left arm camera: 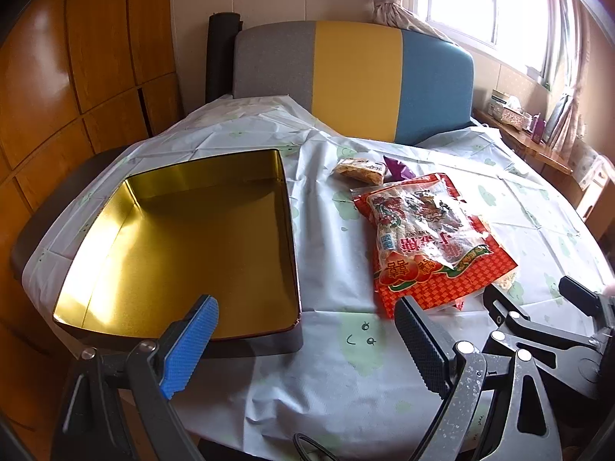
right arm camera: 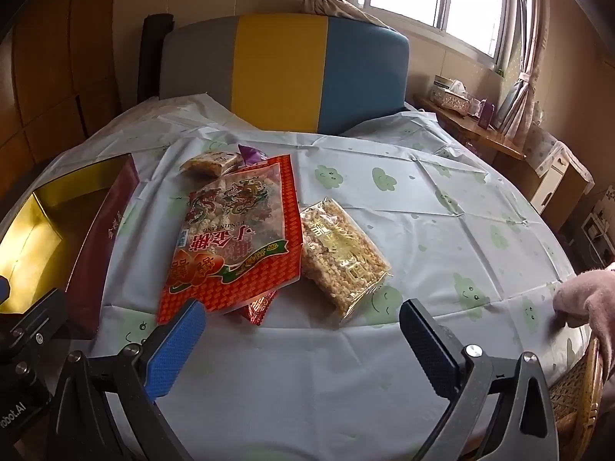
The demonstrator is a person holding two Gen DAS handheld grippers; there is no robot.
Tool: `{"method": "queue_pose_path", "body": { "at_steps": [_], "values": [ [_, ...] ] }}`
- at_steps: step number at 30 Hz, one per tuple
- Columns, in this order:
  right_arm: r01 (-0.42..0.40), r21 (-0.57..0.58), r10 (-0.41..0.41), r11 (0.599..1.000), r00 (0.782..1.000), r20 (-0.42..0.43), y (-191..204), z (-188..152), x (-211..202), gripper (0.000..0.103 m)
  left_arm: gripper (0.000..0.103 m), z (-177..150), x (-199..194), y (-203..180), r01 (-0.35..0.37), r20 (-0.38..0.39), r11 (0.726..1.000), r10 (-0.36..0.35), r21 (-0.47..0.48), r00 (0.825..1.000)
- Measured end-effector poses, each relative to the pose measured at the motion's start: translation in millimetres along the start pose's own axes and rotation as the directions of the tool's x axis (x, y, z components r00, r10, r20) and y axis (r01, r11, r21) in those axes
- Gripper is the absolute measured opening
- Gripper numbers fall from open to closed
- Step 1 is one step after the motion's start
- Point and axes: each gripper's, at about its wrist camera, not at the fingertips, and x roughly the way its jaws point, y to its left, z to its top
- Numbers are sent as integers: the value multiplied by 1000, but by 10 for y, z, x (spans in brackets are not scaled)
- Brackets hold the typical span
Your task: Organize snacks
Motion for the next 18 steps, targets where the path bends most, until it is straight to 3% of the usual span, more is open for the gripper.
{"method": "queue_pose_path", "body": {
  "at_steps": [18],
  "values": [
    [3, -11, -3, 1000, 1000, 4, 10, -14, 15, 102, 93, -8, -6, -44, 15, -1, 1000, -15, 16, 1000]
  ]
}}
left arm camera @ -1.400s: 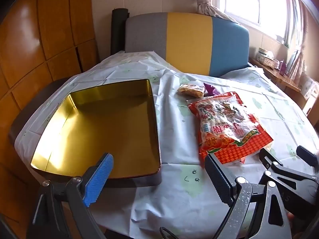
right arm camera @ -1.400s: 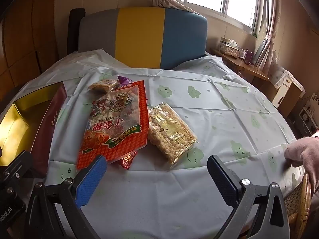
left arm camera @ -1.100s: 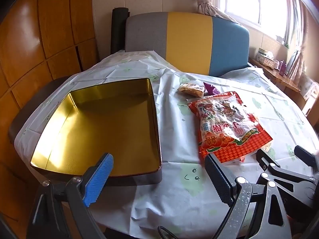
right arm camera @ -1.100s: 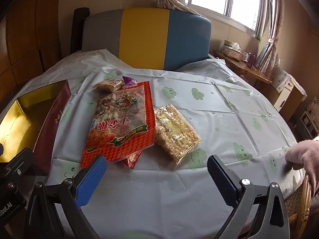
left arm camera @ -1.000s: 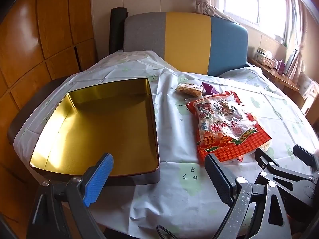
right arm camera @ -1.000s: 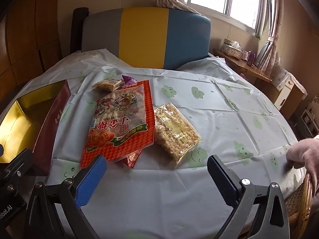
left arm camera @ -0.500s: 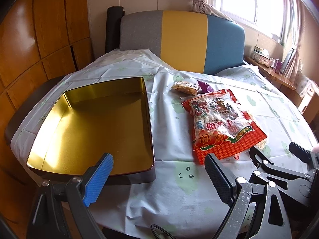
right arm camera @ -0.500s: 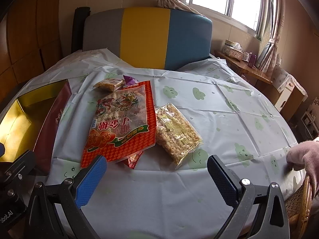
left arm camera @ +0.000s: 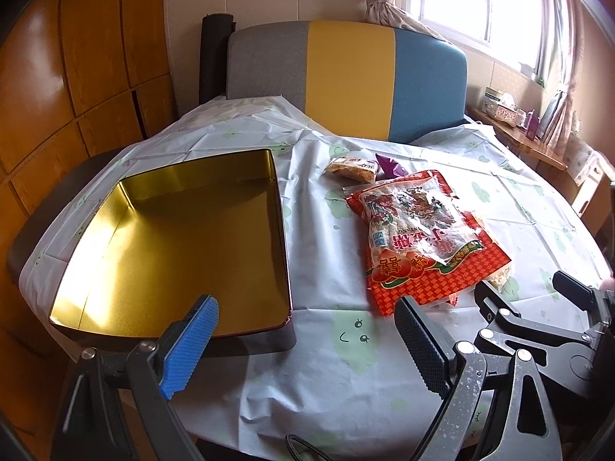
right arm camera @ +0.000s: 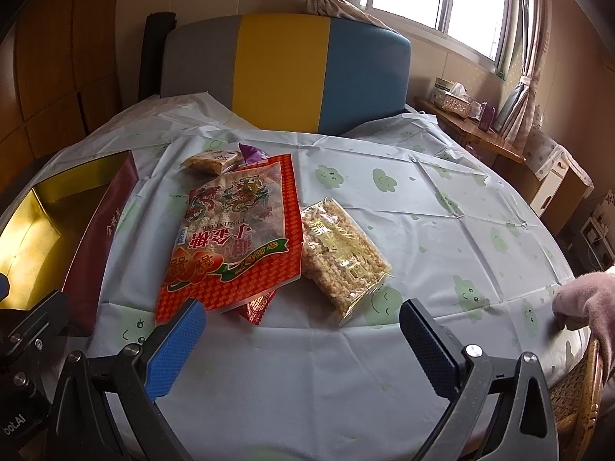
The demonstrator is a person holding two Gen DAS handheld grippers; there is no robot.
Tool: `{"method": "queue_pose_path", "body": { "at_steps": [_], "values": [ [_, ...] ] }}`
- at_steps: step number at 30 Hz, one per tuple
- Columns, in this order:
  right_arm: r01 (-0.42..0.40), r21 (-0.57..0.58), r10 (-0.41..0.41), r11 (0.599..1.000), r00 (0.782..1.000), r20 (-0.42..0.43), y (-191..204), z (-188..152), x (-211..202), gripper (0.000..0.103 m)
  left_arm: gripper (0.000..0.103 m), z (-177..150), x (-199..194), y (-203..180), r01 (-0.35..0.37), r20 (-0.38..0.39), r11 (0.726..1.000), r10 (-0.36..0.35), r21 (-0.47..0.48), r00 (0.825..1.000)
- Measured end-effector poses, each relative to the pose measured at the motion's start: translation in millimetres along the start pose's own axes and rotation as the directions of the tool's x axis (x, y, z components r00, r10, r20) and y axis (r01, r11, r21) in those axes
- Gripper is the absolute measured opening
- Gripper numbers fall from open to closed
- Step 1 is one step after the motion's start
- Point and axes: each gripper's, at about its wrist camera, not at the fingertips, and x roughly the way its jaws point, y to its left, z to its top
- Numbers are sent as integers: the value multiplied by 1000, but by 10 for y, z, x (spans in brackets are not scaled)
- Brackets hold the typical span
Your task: Organize snacks
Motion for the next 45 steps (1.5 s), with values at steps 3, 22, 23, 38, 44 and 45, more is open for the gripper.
{"method": "queue_pose_path", "body": {
  "at_steps": [3, 22, 23, 38, 44, 45],
  "values": [
    [2, -4, -2, 1000, 1000, 0, -3, -7, 11, 102, 93, -3, 6, -14, 3, -3, 1000, -3, 4, 1000],
    [19, 4, -19, 1000, 1000, -13, -272, 55, 143, 102, 93, 90, 73, -130, 77, -19, 995, -76, 56, 997],
    [21, 4, -21, 1000, 1000, -11, -316, 82, 143, 102, 93, 113, 77, -145, 79, -17, 995, -79, 61, 997],
    [-57, -80, 55, 995, 998, -33, -1089, 764, 435, 102, 83, 639, 801, -463, 277, -171, 960, -267, 37, 948],
    [-119, 21, 120, 993, 988, -95, -1328, 769, 732, 102, 82, 723, 1179, -488, 302, -223, 953, -301, -29, 927],
    [-141, 47, 146, 989, 984, -106, -1350, 773, 766, 102, 82, 736, 1242, -481, 305, -230, 952, -306, -41, 924]
  ]
}}
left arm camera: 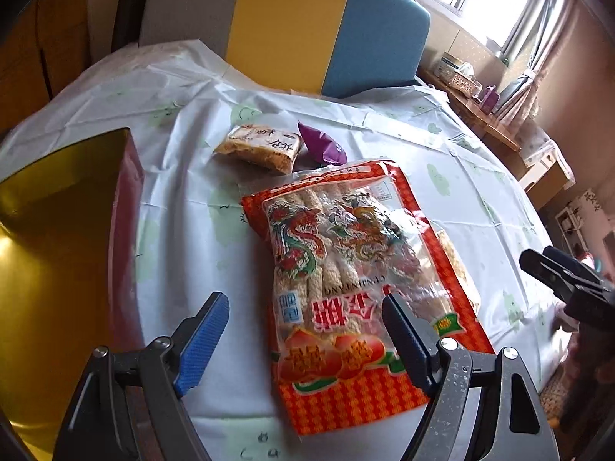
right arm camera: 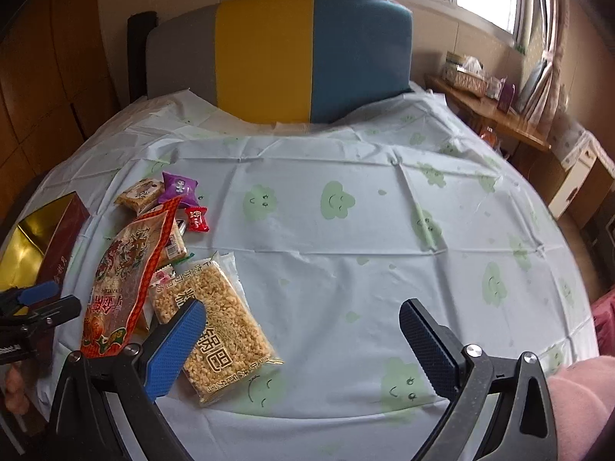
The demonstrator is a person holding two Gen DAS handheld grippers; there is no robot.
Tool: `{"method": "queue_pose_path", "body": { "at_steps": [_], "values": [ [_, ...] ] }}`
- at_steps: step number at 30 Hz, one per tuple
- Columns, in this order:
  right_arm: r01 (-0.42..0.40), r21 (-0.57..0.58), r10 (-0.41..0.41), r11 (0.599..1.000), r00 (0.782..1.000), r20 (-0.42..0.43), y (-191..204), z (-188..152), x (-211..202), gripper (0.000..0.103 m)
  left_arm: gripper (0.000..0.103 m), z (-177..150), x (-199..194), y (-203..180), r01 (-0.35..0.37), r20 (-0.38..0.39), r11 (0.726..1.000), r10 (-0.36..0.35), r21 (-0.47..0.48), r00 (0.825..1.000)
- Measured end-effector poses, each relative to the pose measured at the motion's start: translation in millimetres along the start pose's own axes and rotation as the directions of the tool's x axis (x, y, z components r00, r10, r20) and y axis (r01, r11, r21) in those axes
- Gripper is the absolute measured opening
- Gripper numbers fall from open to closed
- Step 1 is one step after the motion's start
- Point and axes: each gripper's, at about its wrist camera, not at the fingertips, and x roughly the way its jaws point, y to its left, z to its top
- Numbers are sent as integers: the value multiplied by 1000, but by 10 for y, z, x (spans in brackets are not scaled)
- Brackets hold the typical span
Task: Organize snacks
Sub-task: 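Reach the left gripper to the red-orange snack bag and grasp it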
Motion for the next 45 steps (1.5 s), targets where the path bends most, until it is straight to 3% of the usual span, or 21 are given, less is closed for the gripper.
{"method": "queue_pose_path", "body": {
  "at_steps": [6, 12, 15, 18, 21, 29, 37, 45],
  "values": [
    [-65, 17, 65, 998, 998, -23, 33, 11, 69, 102, 78, 131, 294, 104, 26, -32, 999, -28, -39, 999],
    [-95, -46, 90, 994, 992, -92, 202, -39, 201, 102, 72, 160, 433, 102, 78, -64, 996, -82, -53, 995],
    [-101, -81, 89, 992, 986, -140, 277, -93, 288, 102, 55, 147, 443, 76, 107, -76, 993, -111, -52, 991],
    [-96, -117, 74, 988, 982, -175, 353, -142, 377, 102, 36, 142, 401, 44, 95, -60, 995, -96, -24, 994],
    [-106, -144, 74, 984, 975, -212, 414, -180, 468, 99, 26, 141, 351, 51, 95, -44, 995, -95, -10, 995],
    [-102, -171, 58, 980, 968, -245, 434, -234, 551, 98, 18, 142, 128, 4, 75, 24, 997, -76, 29, 997],
    [-110, -155, 69, 982, 967, -246, 408, -178, 632, 98, 18, 169, -168, 52, 70, 82, 996, -75, 53, 994],
    [-189, -193, 130, 963, 951, -279, 560, -158, 740, 98, 18, 180, -470, 99, 82, 139, 995, -90, 62, 986]
  ]
}}
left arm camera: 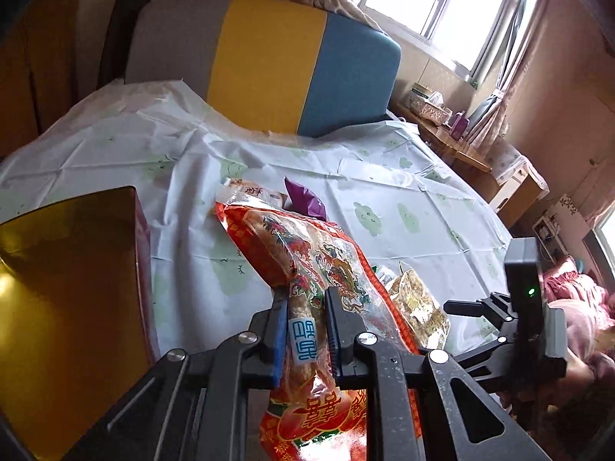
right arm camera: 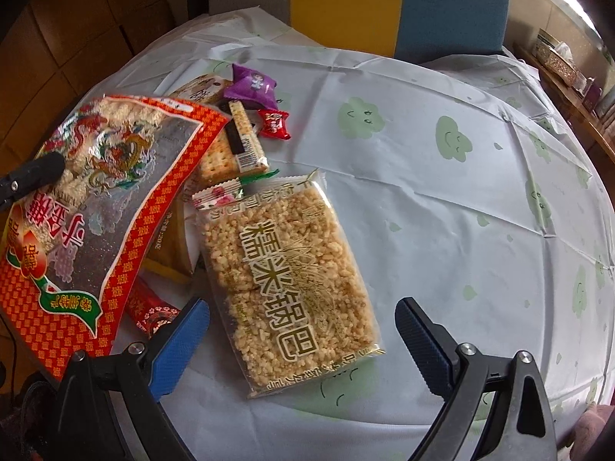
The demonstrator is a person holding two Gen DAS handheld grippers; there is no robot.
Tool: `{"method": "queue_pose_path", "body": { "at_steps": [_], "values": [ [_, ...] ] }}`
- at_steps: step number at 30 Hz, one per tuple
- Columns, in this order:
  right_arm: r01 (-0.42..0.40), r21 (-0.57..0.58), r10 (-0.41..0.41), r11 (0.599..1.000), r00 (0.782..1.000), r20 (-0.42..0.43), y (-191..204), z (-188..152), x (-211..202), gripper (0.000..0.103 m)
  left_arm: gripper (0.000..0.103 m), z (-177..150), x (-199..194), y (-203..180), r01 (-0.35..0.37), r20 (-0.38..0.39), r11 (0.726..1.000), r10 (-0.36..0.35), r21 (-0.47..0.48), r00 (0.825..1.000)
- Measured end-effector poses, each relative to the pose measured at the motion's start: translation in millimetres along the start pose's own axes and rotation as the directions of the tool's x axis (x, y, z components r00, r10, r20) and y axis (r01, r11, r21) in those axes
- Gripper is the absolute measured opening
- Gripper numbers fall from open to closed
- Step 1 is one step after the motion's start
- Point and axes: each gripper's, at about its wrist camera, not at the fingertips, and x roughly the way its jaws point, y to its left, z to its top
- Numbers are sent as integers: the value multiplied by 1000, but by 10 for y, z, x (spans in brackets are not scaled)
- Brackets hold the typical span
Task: Organize snacks
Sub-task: 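Carry the red-orange bag into the gold tin and release it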
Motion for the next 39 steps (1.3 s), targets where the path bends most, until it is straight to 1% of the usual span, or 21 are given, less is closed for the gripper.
{"method": "queue_pose_path", "body": {
  "at_steps": [2, 3, 4, 7, 10, 14, 18, 21, 24, 27, 30, 35, 39],
  "values": [
    [25, -47, -25, 999, 1000, -7, 78, -7, 58, 98, 18, 2, -49, 27, 5, 10, 1000, -5, -12, 1000],
    [49, -70, -50, 996, 999, -5, 104, -9, 78, 87, 18, 5, -83, 43, 10, 15, 1000, -10, -21, 1000],
    [60, -80, -61, 995, 998, -8, 115, -9, 100, 80, 18, 7, -112, 50, 10, 20, 1000, -9, -26, 1000],
    [59, -69, -60, 996, 998, -11, 93, 7, 116, 78, 18, 24, -221, 89, -5, 49, 1000, 6, -25, 999],
    [61, -74, -62, 995, 998, -11, 97, -6, 108, 78, 18, 33, -354, 176, -9, 77, 999, 12, -46, 997],
    [48, -57, -49, 997, 999, -24, 53, -37, 106, 78, 18, 47, -549, 331, -35, 112, 996, 44, -76, 993],
    [66, -80, -68, 995, 997, -23, 72, -45, 125, 78, 18, 56, -781, 574, -76, 146, 991, 92, -112, 985],
    [92, -111, -96, 989, 995, -24, 119, -62, 147, 77, 18, 43, -901, 793, -114, 154, 984, 135, -138, 979],
    [89, -107, -92, 990, 995, -24, 110, -56, 154, 77, 18, 11, -922, 1040, -182, 141, 970, 205, -163, 969],
    [91, -106, -94, 990, 995, -22, 105, -60, 155, 77, 18, -24, -892, 1255, -221, 114, 958, 244, -181, 963],
    [92, -106, -95, 990, 995, -22, 111, -67, 156, 77, 18, -17, -779, 1407, -282, 77, 945, 298, -164, 952],
    [91, -107, -94, 990, 995, -21, 110, -80, 148, 77, 18, 14, -486, 1574, -331, 28, 933, 338, -140, 941],
    [94, -106, -96, 990, 995, -21, 112, -90, 151, 77, 19, 40, -272, 1683, -370, -21, 914, 372, -167, 928]
  ]
}}
